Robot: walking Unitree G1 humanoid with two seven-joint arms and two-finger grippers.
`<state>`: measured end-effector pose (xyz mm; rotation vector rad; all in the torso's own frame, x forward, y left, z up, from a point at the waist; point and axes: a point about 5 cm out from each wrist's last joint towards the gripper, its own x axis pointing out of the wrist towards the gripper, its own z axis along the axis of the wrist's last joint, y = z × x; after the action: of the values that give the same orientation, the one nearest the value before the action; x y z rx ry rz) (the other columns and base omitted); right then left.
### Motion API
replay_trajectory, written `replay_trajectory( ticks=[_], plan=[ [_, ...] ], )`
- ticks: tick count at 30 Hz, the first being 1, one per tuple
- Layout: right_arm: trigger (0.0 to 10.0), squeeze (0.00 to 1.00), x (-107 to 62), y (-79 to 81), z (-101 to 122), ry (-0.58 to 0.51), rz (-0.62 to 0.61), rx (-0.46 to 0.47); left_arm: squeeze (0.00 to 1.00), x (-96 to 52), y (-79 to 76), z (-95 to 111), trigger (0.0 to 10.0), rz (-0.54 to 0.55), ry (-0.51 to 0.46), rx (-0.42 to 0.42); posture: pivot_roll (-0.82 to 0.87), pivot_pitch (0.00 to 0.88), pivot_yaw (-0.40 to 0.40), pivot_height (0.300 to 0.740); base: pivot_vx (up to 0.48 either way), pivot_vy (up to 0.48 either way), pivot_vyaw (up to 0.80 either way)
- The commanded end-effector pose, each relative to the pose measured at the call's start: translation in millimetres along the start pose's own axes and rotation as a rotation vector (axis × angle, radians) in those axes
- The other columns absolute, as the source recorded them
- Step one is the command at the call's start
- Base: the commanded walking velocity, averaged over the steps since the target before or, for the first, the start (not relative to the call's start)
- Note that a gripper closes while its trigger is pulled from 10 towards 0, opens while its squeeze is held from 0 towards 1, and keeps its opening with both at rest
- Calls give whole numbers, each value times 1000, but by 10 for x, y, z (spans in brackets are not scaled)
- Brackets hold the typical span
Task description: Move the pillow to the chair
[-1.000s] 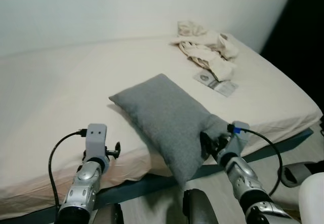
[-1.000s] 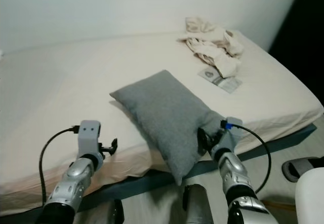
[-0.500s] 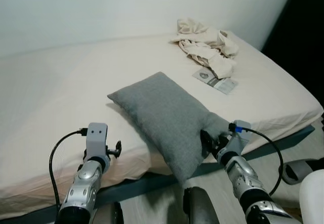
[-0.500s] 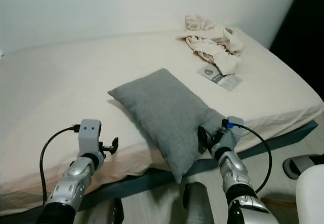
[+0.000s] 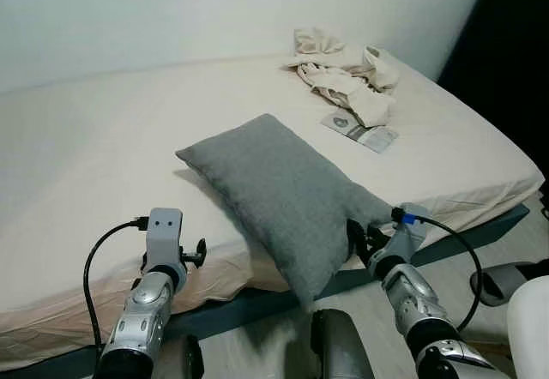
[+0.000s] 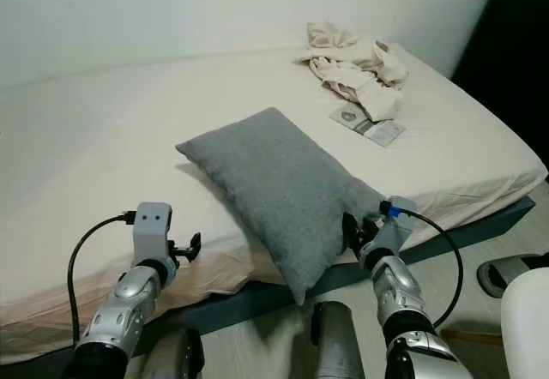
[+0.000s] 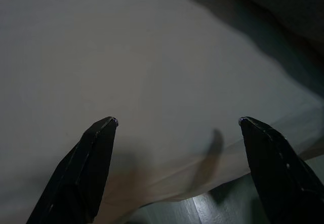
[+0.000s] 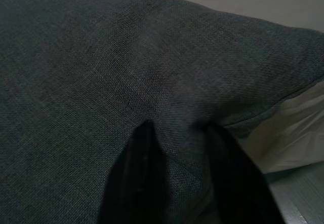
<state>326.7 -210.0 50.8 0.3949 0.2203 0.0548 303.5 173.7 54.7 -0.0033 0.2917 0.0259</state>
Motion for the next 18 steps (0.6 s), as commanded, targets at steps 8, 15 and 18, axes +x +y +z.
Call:
replay_trajectory(
  ticks=[8,15,18],
  plan=[
    [0,0,23,23,-5,21,9,15,0,-13,-15,-33,10000,2,19,10,-48,127,-33,571,0,0,0],
    [0,0,-54,-229,39,157,-21,-180,0,11,-19,41,10000,-7,1,16,-35,129,-31,571,0,0,0],
    [0,0,-140,-529,262,169,-132,-326,0,50,-29,109,10000,-27,-13,11,-38,134,-23,571,0,0,0]
  ],
)
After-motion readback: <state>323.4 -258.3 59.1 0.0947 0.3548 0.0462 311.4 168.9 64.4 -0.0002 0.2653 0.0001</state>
